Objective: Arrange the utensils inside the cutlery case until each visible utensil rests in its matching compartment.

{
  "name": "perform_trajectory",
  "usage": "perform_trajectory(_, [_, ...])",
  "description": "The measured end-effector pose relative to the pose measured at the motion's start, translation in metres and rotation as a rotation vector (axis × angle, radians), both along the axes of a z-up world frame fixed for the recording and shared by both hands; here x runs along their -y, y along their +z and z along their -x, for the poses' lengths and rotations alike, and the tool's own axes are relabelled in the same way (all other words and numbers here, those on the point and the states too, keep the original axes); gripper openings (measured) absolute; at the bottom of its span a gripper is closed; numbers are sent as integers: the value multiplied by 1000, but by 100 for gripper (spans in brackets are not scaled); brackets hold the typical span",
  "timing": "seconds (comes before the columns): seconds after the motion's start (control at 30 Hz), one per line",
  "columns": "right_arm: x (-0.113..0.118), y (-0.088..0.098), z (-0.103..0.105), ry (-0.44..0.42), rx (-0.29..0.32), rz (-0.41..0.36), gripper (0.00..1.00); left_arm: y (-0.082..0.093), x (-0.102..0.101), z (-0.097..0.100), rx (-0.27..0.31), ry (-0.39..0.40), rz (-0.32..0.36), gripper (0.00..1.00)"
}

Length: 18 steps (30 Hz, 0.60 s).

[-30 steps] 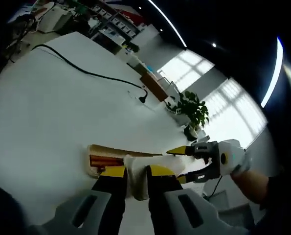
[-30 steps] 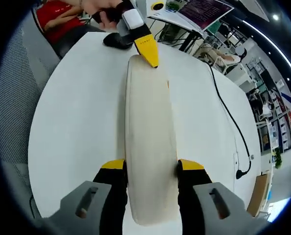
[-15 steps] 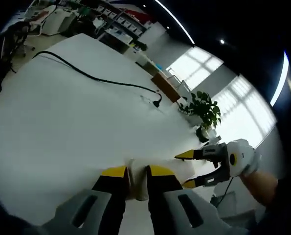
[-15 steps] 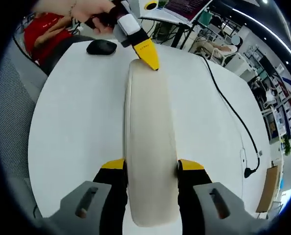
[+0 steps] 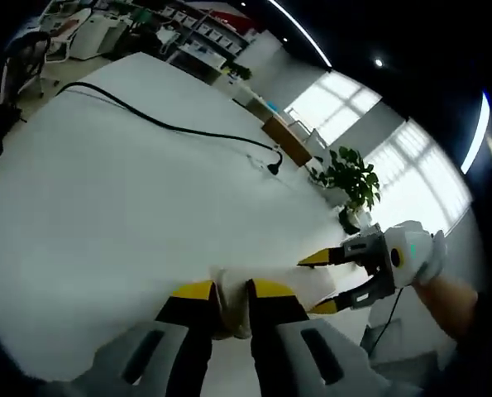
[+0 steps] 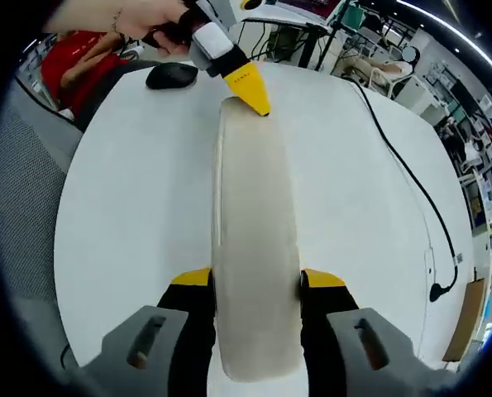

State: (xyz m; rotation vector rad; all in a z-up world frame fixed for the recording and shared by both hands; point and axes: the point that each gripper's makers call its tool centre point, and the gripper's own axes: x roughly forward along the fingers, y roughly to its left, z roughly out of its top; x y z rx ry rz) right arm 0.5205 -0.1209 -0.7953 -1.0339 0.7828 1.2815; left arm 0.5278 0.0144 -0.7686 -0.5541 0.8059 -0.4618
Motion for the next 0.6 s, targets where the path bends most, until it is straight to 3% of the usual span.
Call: perform_trajectory(0.6, [3, -10, 0, 13, -6, 46, 39, -9, 0, 0, 6, -3, -21, 16])
